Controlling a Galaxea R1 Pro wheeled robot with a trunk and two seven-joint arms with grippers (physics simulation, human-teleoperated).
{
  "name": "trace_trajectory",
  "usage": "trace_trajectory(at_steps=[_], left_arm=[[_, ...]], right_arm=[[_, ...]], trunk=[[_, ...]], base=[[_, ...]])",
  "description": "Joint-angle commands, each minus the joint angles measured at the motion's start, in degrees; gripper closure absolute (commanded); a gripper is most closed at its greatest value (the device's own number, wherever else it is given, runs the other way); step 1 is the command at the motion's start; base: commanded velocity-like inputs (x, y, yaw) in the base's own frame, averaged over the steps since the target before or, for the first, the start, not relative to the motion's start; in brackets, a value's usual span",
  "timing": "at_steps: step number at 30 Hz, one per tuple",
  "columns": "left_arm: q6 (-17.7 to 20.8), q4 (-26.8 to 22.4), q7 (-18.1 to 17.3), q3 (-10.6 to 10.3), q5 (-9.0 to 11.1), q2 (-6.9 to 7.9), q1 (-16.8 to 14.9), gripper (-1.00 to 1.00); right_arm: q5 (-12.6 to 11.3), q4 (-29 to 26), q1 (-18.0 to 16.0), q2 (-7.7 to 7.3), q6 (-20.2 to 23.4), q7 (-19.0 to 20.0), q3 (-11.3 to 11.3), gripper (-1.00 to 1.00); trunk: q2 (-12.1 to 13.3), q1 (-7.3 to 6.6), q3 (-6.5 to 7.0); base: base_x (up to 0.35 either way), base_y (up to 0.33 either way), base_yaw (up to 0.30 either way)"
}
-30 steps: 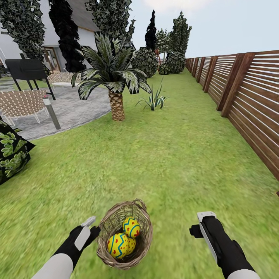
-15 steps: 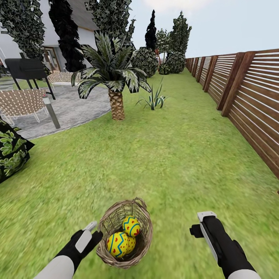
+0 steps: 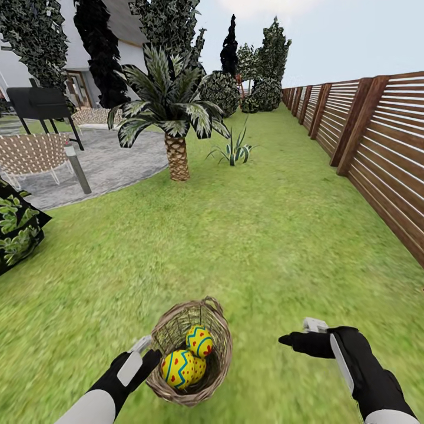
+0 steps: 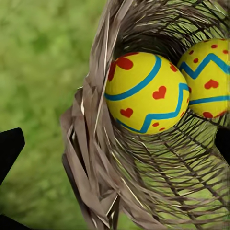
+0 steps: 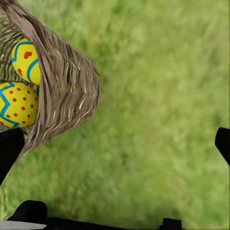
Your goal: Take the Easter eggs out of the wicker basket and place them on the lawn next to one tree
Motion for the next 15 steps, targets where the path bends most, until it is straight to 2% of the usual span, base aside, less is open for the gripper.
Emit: trace_trajectory(at_steps=[1,12,15], left_arm=[[0.22,0.06,0.19,0.06,0.59,-0.03,0.0,-1.0],[-0.28,0.88,-0.16,0.14,0.73,-0.03,0.0,-1.0],[-1.93,1.16,-0.16,0.14,1.89,-0.03,0.0,-1.0]], right_arm=[[0.21,-0.08,-0.03,-0.08,0.25,0.94,-0.43,-1.0],[0.49,-0.1,-0.03,-0.16,0.26,1.98,-0.49,-1.0],[0.5,-0.1,-0.03,-0.15,0.26,1.98,-0.48,-1.0]], trunk=[[-0.44,0.22,-0.24],[-4.85,2.64,-2.21],[-6.06,3.3,-2.75]], base=[[0.0,0.0,0.0],[0.0,0.0,0.0],[0.0,0.0,0.0]])
